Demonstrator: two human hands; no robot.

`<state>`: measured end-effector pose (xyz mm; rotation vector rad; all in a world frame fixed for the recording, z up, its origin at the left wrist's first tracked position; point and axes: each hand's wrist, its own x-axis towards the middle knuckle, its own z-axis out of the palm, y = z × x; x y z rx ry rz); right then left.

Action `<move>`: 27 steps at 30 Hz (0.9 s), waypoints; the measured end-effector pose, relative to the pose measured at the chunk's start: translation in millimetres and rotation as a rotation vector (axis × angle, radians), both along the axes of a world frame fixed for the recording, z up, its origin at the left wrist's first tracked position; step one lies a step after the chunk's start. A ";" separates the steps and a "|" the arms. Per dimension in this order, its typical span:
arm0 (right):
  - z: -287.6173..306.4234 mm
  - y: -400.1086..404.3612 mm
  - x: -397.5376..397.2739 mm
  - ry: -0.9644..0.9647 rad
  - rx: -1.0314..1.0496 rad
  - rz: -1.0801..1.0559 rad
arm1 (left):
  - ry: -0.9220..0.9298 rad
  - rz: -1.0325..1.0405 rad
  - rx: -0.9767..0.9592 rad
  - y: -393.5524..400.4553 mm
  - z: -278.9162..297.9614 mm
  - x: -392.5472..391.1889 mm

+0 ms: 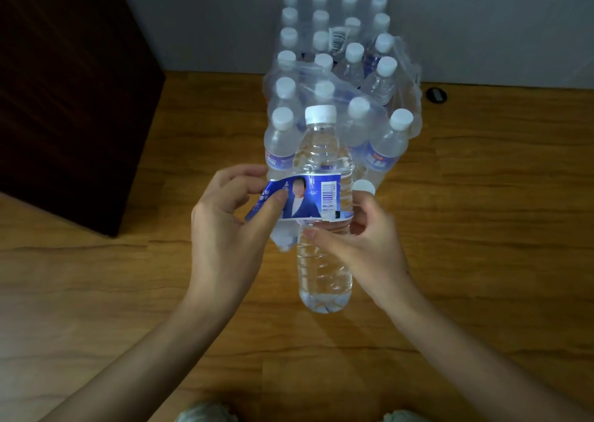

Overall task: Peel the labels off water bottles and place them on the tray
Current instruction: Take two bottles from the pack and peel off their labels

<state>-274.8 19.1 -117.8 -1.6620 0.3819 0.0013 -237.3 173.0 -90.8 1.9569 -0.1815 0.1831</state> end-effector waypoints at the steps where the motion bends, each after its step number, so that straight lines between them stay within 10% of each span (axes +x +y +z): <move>1: -0.5 0.1 1.0 0.001 -0.017 -0.015 | -0.023 -0.017 0.007 1.6 1.2 0.6; 20: -1.6 1.0 13.1 0.122 -0.126 -0.055 | -0.575 -0.229 0.267 6.6 13.0 -15.1; 27: 2.6 -9.4 10.5 0.030 -0.078 -0.051 | -0.255 -0.076 0.147 8.1 10.8 -0.3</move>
